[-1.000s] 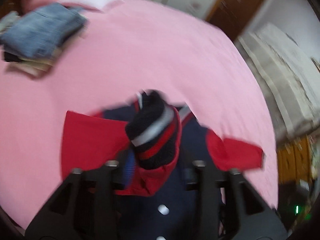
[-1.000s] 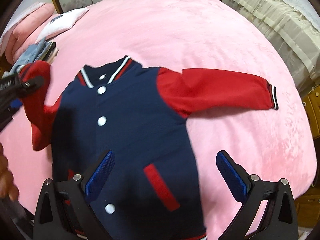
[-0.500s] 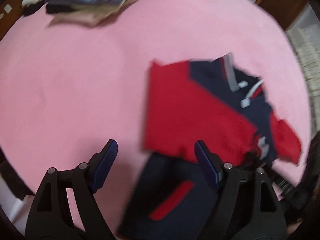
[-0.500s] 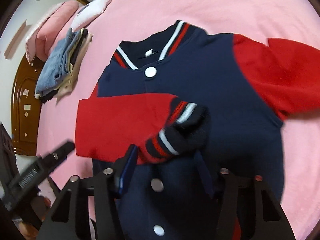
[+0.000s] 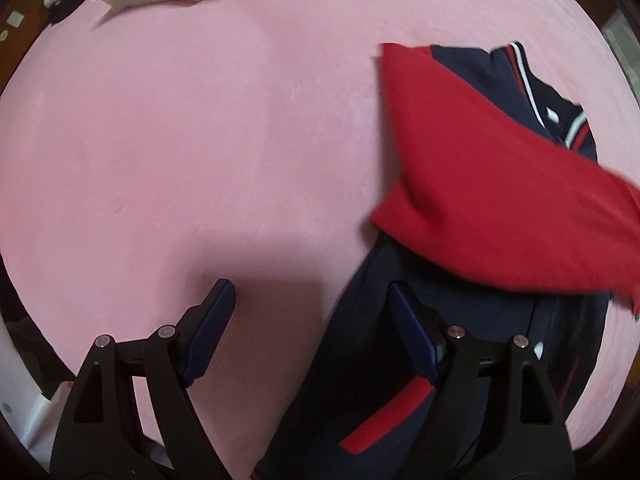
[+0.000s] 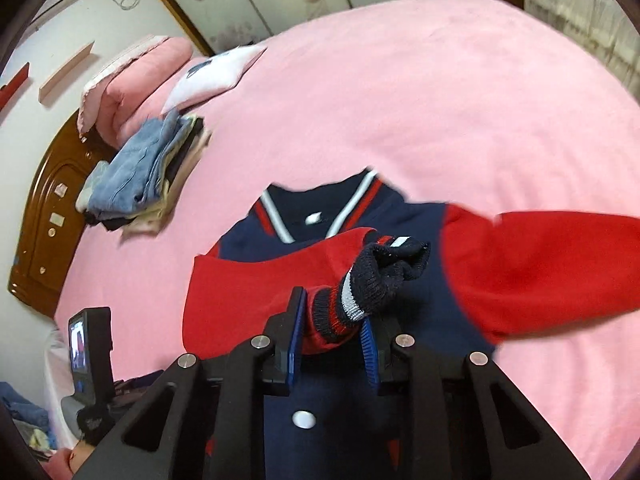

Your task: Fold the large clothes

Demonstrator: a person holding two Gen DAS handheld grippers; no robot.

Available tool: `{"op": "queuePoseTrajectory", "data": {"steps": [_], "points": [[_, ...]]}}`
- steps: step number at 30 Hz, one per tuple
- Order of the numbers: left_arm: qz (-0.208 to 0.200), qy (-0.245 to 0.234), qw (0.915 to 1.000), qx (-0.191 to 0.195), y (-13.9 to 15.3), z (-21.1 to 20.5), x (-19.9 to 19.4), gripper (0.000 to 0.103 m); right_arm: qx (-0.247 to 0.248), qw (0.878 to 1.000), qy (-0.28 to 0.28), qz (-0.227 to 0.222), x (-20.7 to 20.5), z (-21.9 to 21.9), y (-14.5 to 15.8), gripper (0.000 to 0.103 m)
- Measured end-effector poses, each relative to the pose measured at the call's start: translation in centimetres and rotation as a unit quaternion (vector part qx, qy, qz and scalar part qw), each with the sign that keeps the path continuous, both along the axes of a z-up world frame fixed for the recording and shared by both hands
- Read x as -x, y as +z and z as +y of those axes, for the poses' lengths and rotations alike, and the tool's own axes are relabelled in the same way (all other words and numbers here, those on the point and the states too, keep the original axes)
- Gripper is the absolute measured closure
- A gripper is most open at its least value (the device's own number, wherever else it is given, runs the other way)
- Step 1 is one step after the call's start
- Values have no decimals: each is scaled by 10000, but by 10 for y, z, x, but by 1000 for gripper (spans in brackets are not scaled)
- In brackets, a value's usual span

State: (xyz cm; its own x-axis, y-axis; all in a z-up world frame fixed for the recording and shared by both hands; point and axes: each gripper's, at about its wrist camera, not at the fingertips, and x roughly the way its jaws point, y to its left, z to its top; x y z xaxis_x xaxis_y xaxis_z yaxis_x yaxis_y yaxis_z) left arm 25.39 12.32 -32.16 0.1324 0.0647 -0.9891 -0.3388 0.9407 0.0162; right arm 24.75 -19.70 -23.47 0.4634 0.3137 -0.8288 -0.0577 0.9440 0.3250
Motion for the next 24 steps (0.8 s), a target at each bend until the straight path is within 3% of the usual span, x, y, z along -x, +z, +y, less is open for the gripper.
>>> {"op": "queuePoseTrajectory", "data": {"steps": [5,11,18,21,23,24], "points": [[-62,141,9999,44,-10,1,-4,26,155,9993,-249,220,20,-33,7,78],[-22,-94,9998,-198,-21,-9,11,26,343,9960,-585,582,35,-52,-22,78],[-5,65,9998,-190,-20,-6,41,26,897,9891,-658,966,45,-52,-42,77],[-122,264,9995,-157,-22,3,54,26,898,9883,-745,982,44,-52,-50,69],[-162,387,9991,-66,-25,7,66,26,876,9880,-879,918,46,-56,-49,54],[-153,371,9992,-84,-26,6,69,26,836,9883,-928,880,48,-60,-46,53]]}}
